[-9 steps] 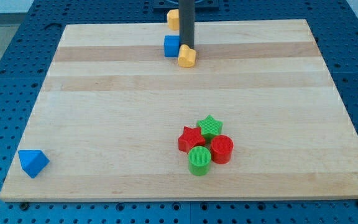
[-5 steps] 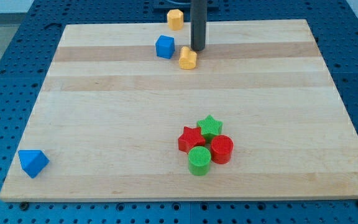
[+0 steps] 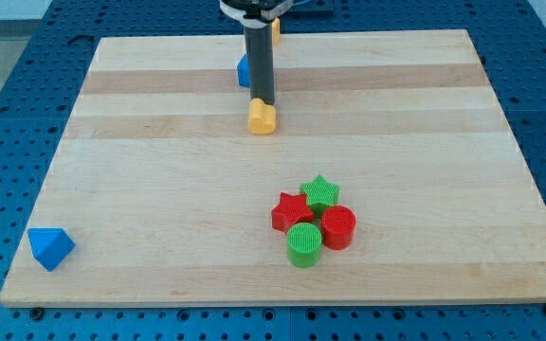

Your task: Push the yellow heart closer to the blue triangle

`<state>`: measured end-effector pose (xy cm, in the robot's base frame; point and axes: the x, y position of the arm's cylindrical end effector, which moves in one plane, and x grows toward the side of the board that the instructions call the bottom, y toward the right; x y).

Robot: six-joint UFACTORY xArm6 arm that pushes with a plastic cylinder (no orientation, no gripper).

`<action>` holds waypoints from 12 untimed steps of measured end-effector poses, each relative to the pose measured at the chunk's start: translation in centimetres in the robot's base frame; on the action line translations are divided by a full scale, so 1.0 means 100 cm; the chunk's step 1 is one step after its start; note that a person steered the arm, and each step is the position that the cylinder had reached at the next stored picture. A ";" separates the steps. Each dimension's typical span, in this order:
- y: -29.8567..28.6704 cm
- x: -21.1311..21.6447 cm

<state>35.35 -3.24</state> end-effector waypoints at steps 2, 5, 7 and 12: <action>-0.002 0.058; 0.021 0.105; -0.081 0.105; -0.110 0.174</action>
